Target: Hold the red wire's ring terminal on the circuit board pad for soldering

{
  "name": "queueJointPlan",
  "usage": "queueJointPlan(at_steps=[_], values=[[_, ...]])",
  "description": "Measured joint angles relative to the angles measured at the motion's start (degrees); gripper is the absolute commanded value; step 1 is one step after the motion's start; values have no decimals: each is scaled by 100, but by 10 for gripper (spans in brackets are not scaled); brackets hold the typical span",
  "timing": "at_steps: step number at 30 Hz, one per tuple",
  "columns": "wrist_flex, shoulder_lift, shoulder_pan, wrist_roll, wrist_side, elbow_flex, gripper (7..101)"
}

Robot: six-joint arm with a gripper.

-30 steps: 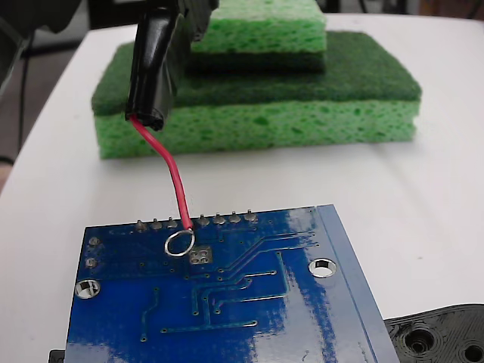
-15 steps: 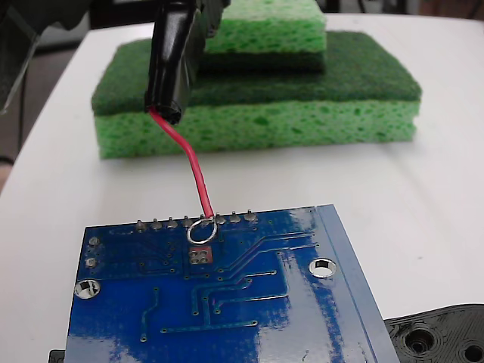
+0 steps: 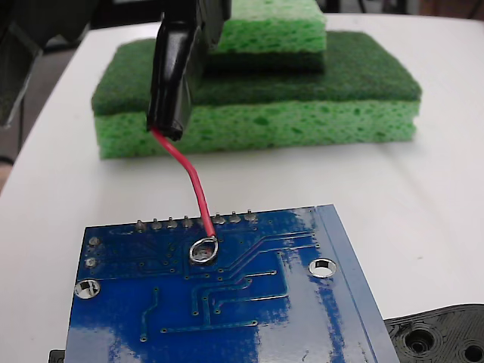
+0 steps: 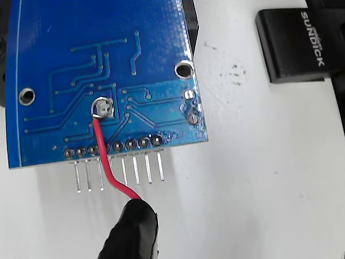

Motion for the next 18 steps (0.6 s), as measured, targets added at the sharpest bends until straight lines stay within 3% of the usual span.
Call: queueJointPlan(at_steps=[18], values=[[-26, -26, 35, -18, -9, 35, 1003]])
